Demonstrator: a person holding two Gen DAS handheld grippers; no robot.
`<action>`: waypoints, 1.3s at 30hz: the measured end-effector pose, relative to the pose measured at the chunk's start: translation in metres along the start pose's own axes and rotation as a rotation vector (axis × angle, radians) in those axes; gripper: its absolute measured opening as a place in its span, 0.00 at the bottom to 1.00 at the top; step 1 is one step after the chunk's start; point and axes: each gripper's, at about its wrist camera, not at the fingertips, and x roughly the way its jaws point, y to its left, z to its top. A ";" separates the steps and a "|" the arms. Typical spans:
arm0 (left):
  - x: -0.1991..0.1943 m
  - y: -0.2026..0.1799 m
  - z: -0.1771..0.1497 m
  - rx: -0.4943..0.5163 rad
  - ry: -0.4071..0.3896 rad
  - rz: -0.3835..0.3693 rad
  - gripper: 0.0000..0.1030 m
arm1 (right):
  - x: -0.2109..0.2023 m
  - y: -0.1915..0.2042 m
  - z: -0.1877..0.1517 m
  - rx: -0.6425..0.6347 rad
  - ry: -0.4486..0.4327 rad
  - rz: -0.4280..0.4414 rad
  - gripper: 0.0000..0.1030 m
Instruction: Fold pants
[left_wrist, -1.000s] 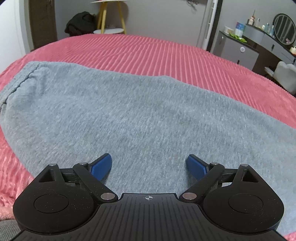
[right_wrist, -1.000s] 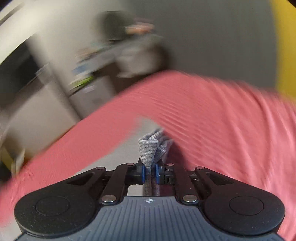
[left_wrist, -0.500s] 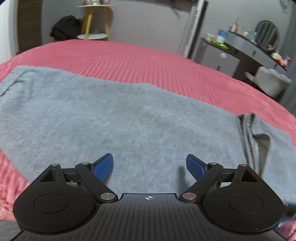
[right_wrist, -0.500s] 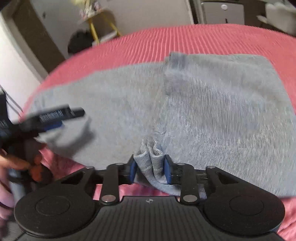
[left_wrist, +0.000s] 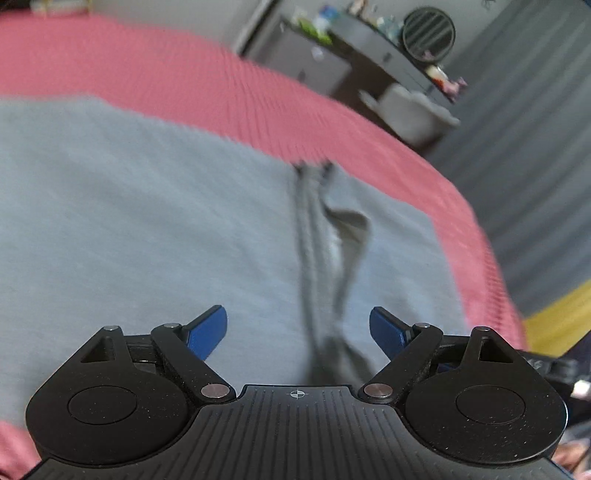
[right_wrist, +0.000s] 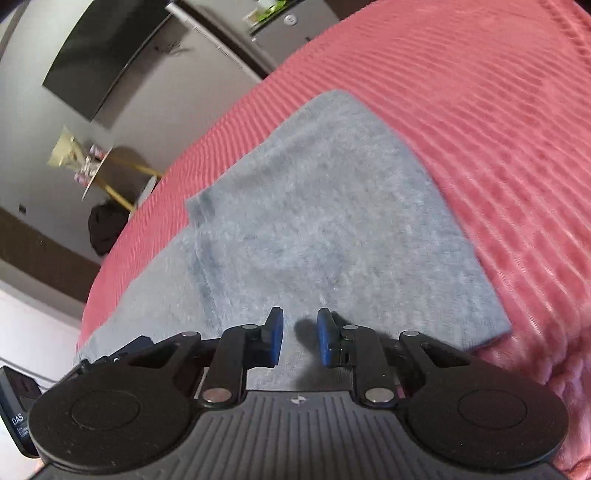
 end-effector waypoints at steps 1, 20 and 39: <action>0.008 -0.002 0.002 -0.006 0.023 -0.014 0.88 | -0.003 -0.006 0.002 0.011 -0.006 0.010 0.21; 0.042 0.014 0.029 -0.221 0.123 -0.136 0.15 | -0.017 -0.032 0.004 0.077 -0.030 0.090 0.35; -0.028 0.053 0.011 -0.072 -0.030 -0.027 0.76 | 0.014 0.033 0.018 -0.242 -0.030 -0.127 0.16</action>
